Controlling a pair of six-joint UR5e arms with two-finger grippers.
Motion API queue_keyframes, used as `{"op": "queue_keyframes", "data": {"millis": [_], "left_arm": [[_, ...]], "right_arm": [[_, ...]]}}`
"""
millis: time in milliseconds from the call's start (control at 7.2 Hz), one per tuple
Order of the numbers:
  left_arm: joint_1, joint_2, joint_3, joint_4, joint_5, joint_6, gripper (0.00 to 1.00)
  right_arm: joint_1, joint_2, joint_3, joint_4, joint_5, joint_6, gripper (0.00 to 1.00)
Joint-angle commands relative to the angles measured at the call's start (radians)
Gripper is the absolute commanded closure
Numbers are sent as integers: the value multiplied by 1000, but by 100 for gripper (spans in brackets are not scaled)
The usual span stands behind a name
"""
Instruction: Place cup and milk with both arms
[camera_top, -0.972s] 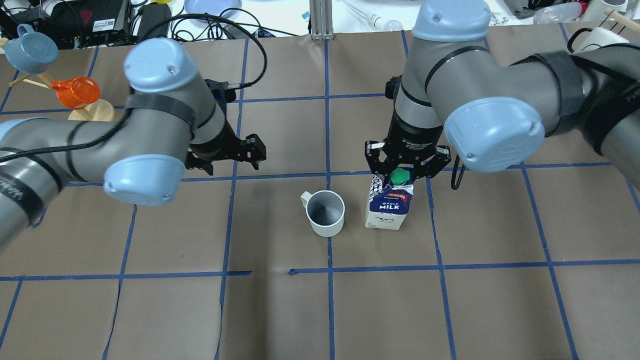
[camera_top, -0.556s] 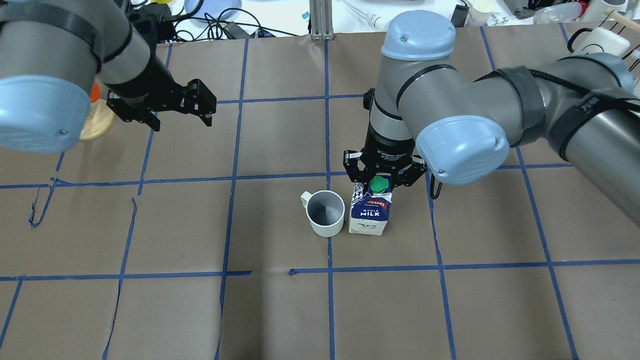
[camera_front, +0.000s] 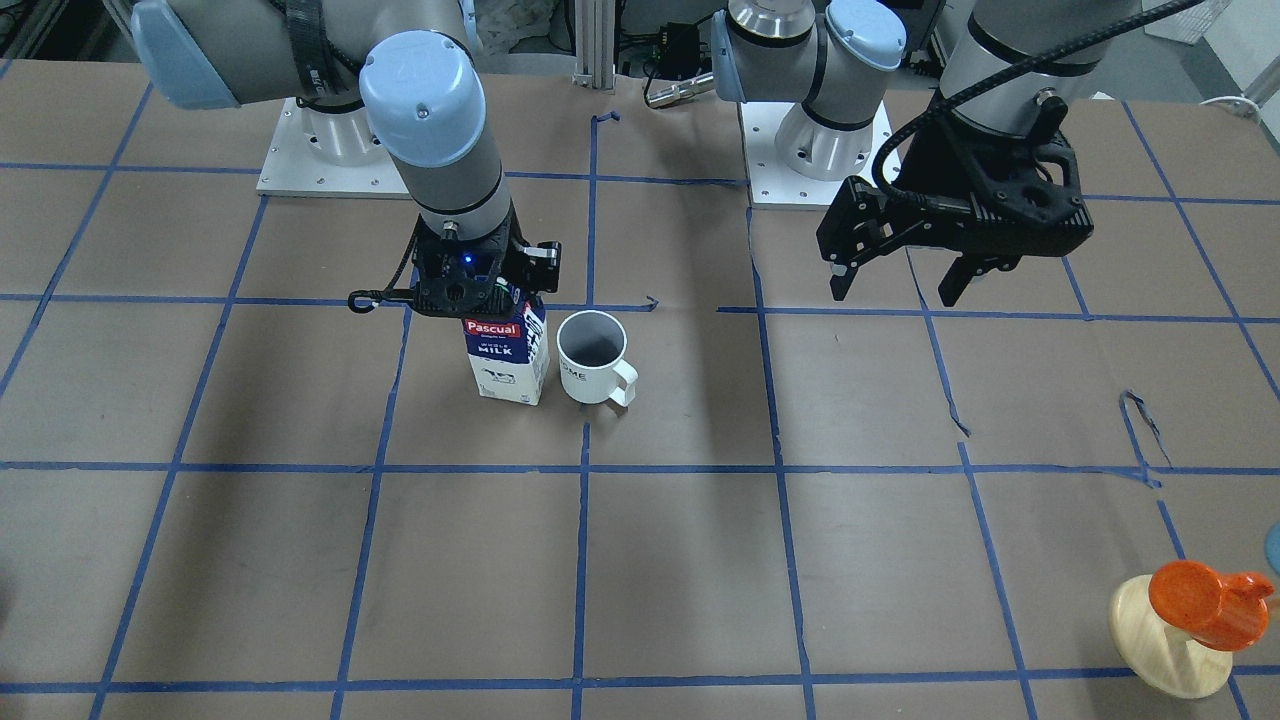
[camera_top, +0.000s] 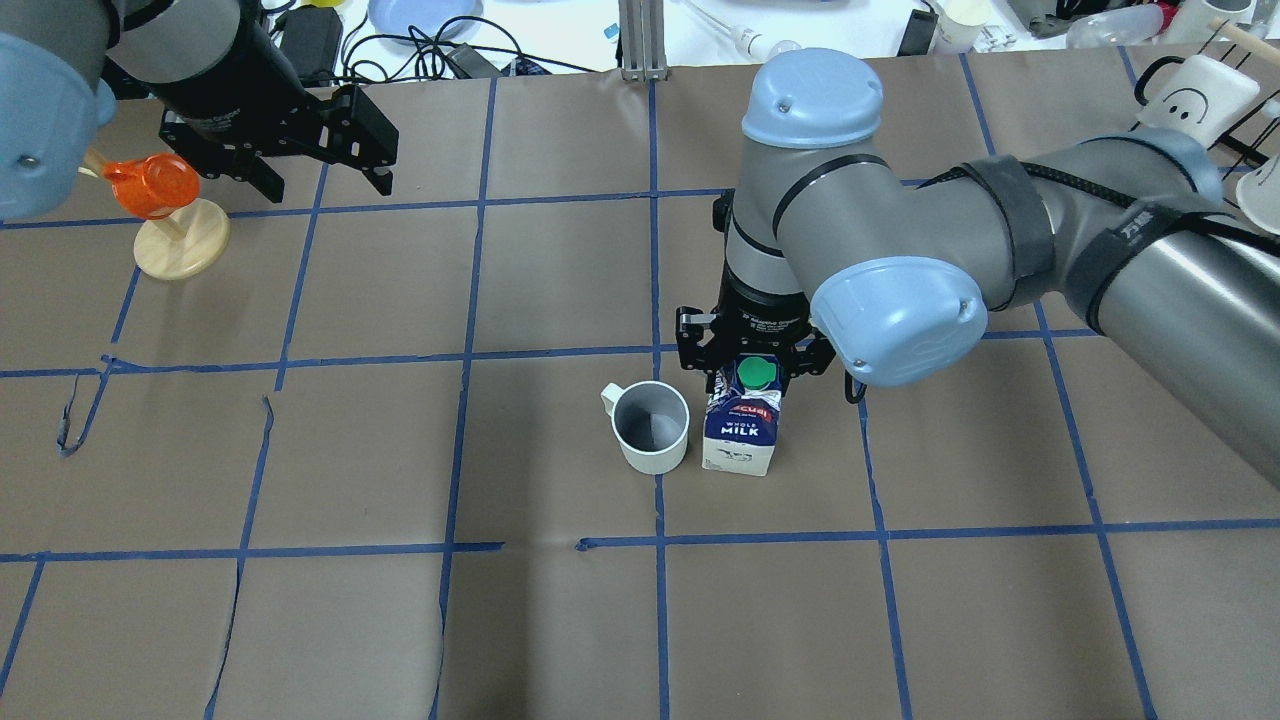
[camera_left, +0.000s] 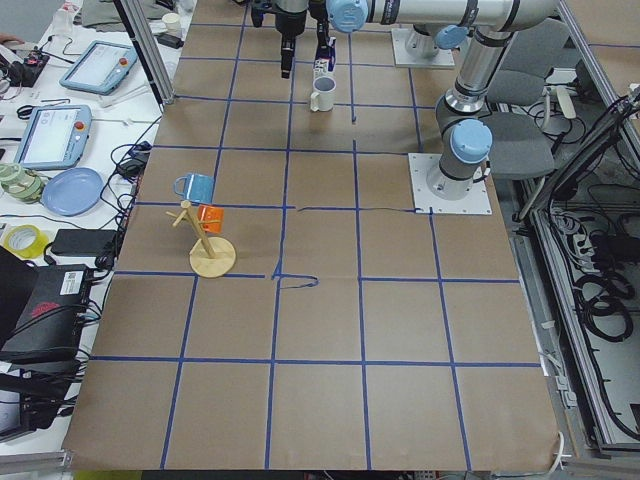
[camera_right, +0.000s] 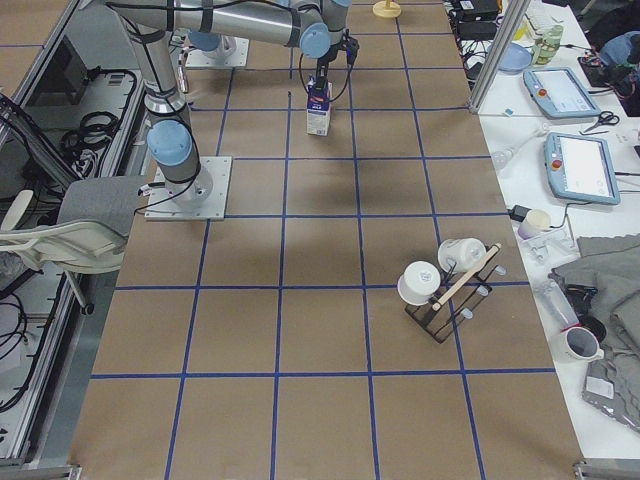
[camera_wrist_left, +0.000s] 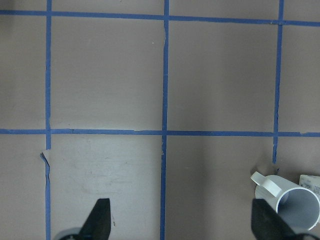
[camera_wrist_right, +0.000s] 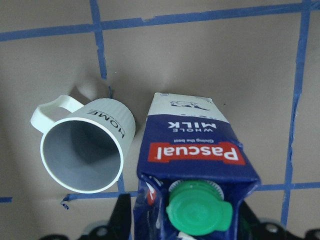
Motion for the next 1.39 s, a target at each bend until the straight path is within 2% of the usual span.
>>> {"op": "queue_keyframes", "data": {"millis": [0,139,417,556,833,1250], "left_arm": [[-6,-6,-6,8,3,9,0],[-9,4,-8,-6,21,9,0],[9,33,7,-35,53,46,0],[9,38,9,-73,119,46,0],[10,41,9,-75,110,35,0],[12,44,12,-80,108,31,0]], "right_arm": [[-12,-18,-9,-24,-1,-12,0],[-17,-54,-67,-5,-2,-13,0],[-21,-64,-260,152,-26,-13,0],[-29,-64,-332,192,-100,-39,0],[-73,-76,-345,197,-126,-82,0],[-223,-102,-345,197,-122,-287,0]]}}
